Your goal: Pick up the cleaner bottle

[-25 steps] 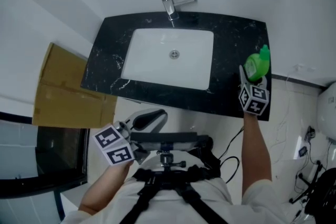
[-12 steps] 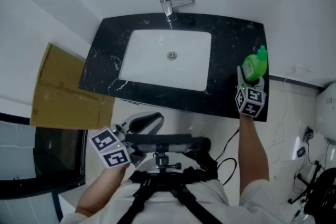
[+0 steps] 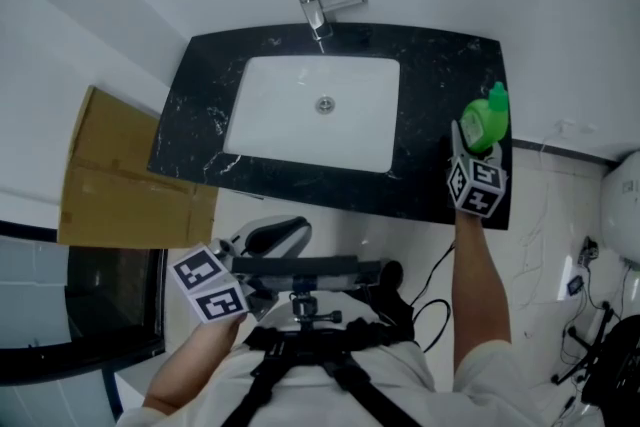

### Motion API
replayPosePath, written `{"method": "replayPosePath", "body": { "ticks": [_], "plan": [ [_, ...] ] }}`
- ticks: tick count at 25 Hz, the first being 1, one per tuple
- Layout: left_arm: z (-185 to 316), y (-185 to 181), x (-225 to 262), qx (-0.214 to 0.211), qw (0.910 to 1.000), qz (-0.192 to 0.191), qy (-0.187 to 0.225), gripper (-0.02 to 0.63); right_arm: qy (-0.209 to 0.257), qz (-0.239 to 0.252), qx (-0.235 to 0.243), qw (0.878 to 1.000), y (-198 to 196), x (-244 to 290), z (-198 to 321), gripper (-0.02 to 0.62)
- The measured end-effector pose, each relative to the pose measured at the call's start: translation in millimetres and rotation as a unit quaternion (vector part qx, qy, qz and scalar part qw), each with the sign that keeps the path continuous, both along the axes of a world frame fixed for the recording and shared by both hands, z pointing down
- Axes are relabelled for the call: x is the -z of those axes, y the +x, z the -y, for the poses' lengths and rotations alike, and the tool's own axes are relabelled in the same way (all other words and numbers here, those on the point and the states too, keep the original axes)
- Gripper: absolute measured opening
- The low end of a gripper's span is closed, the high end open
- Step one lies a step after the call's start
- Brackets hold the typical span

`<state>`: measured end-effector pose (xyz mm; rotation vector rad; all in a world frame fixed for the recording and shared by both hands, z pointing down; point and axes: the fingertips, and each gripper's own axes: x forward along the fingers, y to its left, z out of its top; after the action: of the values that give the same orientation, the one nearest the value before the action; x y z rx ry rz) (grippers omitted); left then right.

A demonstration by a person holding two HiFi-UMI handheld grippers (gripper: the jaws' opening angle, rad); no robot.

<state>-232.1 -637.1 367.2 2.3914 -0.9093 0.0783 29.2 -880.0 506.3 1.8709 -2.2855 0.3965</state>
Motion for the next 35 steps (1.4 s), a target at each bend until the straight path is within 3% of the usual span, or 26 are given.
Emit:
{"method": "replayPosePath", "body": {
  "ticks": [35],
  "plan": [
    [-12.7, 1.7, -2.1, 0.001, 1.0000, -0.002, -0.003, 0.052, 0.001, -0.002, 0.004, 1.000, 0.7, -1.0, 1.0, 0.212]
  ]
}}
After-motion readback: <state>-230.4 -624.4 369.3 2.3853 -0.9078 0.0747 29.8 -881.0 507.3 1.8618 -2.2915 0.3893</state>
